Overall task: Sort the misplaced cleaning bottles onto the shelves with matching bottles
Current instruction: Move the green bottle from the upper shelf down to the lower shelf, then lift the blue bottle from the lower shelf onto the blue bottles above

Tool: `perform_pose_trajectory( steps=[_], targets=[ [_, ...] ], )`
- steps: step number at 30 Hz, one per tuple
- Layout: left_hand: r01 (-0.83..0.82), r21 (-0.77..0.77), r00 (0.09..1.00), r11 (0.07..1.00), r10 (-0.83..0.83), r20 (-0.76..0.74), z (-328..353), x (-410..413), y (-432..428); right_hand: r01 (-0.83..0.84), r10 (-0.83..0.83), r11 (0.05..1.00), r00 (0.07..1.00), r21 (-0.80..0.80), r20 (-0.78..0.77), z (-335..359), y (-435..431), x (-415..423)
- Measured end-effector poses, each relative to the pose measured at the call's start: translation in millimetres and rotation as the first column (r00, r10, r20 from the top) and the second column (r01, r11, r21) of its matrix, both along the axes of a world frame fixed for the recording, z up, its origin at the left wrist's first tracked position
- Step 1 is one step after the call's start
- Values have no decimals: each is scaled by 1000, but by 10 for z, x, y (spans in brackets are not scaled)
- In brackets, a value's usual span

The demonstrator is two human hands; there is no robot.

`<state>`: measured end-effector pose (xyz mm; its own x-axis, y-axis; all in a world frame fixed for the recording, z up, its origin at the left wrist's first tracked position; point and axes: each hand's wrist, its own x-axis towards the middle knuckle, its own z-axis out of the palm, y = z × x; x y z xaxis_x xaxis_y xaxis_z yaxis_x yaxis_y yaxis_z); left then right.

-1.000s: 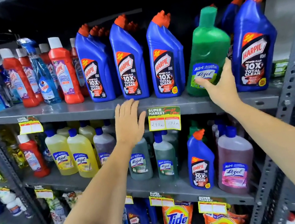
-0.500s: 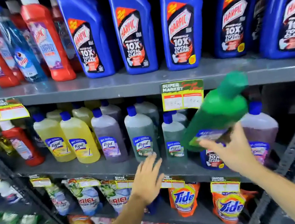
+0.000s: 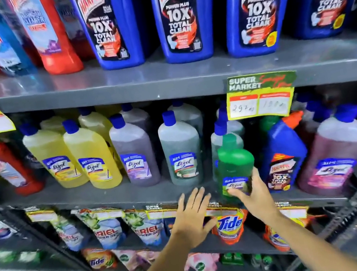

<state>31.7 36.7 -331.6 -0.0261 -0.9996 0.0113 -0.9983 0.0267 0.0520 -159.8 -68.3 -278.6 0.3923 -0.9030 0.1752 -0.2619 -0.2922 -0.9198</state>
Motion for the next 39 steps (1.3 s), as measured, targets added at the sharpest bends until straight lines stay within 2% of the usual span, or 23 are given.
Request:
perform_pose_trajectory(
  steps=[5,9,10,13,15,18,19,21,23,25,27,30,32,35,37,39],
  targets=[
    [-3,-27,1000,1000,3,2,-87,19,-17,5,-6,999,1000,-48,-26,-73,-67,45],
    [5,-42,1000,999,-4,8,-102,30,-16,38,-47,996,992,-85,-114,-150,-1,13],
    [8,-51,1000,999,-7,7,-99,28,-12,76,-83,994,992,-82,-91,-173,32,-17],
    [13,-72,1000,997,-12,10,-106,40,-12,308,-292,946,946,-105,139,-178,166,-136],
    [9,-79,1000,997,-7,18,-110,42,-13,499,-437,840,856,-215,278,-101,185,-247],
    [-4,-44,999,999,5,35,-126,10,-10,639,-532,714,761,-286,372,31,23,-450],
    [-10,-39,999,999,12,40,-131,1,-10,644,-545,703,760,-301,355,62,-54,-510],
    [-13,-30,999,999,15,47,-133,-8,-12,598,-541,750,800,-283,260,102,-200,-587],
    [-10,-20,999,1000,11,49,-126,-6,-9,541,-516,821,840,-180,171,140,-277,-600],
    [-11,-10,999,1000,12,52,-119,-1,-6,518,-503,848,854,-116,136,150,-316,-615],
    [-14,1,998,1000,14,56,-109,-10,-3,530,-521,843,847,-96,106,156,-341,-634],
    [-17,6,998,1000,17,65,-96,-10,0,609,-609,784,792,-123,44,194,-324,-611],
    [-10,20,996,1000,8,87,-63,1,11,641,-641,752,765,-153,53,207,-267,-598],
    [-2,38,997,999,-1,83,49,12,33,642,-636,757,767,-121,92,203,-134,-629],
    [-3,-20,998,1000,5,67,215,-6,65,642,-630,760,766,-100,132,216,-25,-666],
    [40,-168,999,985,-35,36,472,-37,83,636,-614,768,765,-75,195,303,82,-708]
  ],
)
